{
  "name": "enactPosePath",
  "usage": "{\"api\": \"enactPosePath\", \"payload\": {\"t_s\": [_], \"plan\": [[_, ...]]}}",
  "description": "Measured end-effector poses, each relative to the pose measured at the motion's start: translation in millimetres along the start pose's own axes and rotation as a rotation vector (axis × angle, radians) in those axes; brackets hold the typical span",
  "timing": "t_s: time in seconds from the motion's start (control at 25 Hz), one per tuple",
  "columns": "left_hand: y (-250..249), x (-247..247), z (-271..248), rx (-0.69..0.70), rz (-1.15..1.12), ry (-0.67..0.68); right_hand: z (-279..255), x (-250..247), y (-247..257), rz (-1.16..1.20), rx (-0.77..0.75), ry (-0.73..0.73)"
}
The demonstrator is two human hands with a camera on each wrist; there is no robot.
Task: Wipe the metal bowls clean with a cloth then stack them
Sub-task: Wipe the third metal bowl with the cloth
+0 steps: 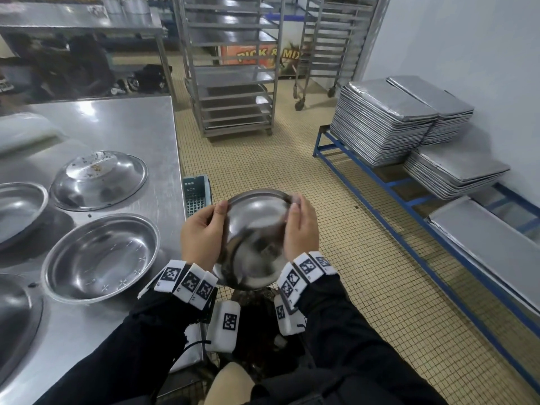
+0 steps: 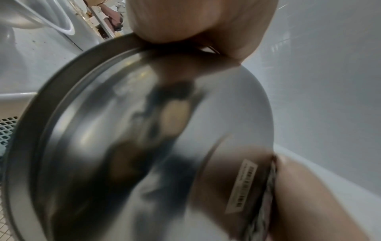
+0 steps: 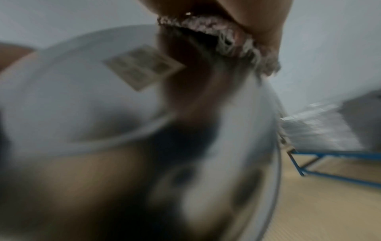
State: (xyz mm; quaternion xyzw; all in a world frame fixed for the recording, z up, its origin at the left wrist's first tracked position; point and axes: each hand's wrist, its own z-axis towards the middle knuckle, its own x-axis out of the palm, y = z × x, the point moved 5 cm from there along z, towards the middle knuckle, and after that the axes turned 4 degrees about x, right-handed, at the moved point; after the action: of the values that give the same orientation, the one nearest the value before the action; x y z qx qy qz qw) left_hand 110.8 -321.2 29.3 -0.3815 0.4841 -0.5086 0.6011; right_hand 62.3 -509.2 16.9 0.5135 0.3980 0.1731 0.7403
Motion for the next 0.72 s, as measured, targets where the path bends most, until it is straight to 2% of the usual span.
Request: {"api": "enactPosePath", "payload": {"t_s": [0.12,0.16,0.24,0.36,0.52,0.72], "plan": [[8,-4,2,-0.082,-0.139,-0.062,-4,-4,-48,0.339,0.397,0.028],[12,-4,1,-0.113,-0.194,-0.062,-8,-4,-58,0.394,0.458,0.027],[17,-4,-1,-0.149,-0.239,-0.028,-11,-9,-63,0.425,0.458,-0.01],[23,-8,0,-0.078,0.008,0.094,-3,-26,-48,0.295,0.311,-0.01],[26,-1,-3,-0.029,0.019,0.26,9,-32,-18,0.048,0.015,0.172],[6,6,-5,0.175,0.277,0.338,9,-11,14,-0.213,-0.346,0.373]]}}
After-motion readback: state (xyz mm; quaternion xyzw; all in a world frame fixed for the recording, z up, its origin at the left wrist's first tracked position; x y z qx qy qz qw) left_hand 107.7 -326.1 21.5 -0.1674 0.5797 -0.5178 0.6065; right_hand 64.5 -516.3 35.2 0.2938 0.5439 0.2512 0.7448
